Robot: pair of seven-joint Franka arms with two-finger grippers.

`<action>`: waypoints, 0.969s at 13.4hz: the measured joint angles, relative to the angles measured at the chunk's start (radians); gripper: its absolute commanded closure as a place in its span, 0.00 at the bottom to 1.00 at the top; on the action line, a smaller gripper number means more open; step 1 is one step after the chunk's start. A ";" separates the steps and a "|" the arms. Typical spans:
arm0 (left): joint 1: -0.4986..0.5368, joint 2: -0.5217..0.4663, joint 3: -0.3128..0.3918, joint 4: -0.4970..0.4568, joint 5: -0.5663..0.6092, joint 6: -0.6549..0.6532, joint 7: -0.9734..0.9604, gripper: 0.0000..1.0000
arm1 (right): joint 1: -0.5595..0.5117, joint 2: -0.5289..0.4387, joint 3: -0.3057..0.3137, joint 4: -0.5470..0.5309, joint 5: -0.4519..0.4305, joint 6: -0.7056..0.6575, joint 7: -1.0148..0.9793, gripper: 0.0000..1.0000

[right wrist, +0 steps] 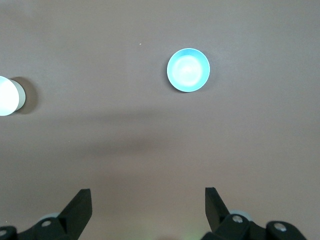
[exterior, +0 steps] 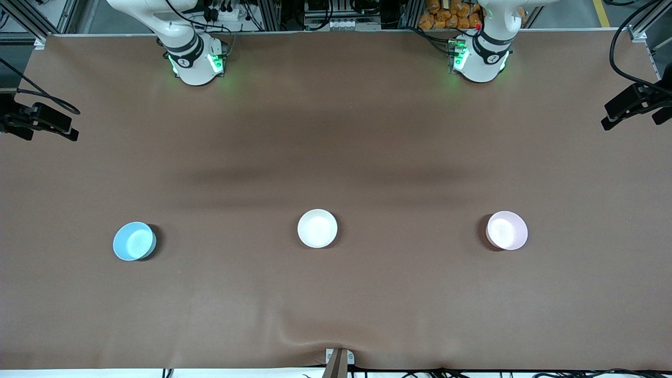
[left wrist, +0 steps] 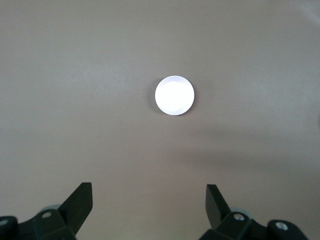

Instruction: Stack pink and blue bowls on white bowl

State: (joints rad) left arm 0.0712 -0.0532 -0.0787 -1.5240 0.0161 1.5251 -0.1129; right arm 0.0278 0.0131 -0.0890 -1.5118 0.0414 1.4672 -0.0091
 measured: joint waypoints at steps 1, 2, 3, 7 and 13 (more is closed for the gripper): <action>0.000 0.000 0.000 0.000 0.000 -0.007 0.000 0.00 | 0.000 0.000 0.000 0.000 0.000 0.000 0.000 0.00; 0.000 0.000 0.001 0.001 0.000 -0.023 0.000 0.00 | 0.000 0.000 0.000 0.000 0.000 0.000 0.000 0.00; 0.000 0.001 0.002 0.003 0.000 -0.030 0.000 0.00 | 0.000 0.000 -0.001 0.000 0.000 0.000 0.000 0.00; -0.001 0.002 0.002 0.027 0.000 -0.064 0.001 0.00 | -0.001 0.003 -0.002 0.000 -0.001 0.003 0.000 0.00; 0.001 0.018 0.003 0.025 -0.001 -0.074 0.002 0.00 | -0.003 0.045 -0.008 -0.001 -0.023 0.026 0.000 0.00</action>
State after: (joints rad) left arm 0.0717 -0.0347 -0.0759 -1.4991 0.0156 1.4508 -0.1106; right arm 0.0248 0.0585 -0.0968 -1.5131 0.0182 1.4930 -0.0089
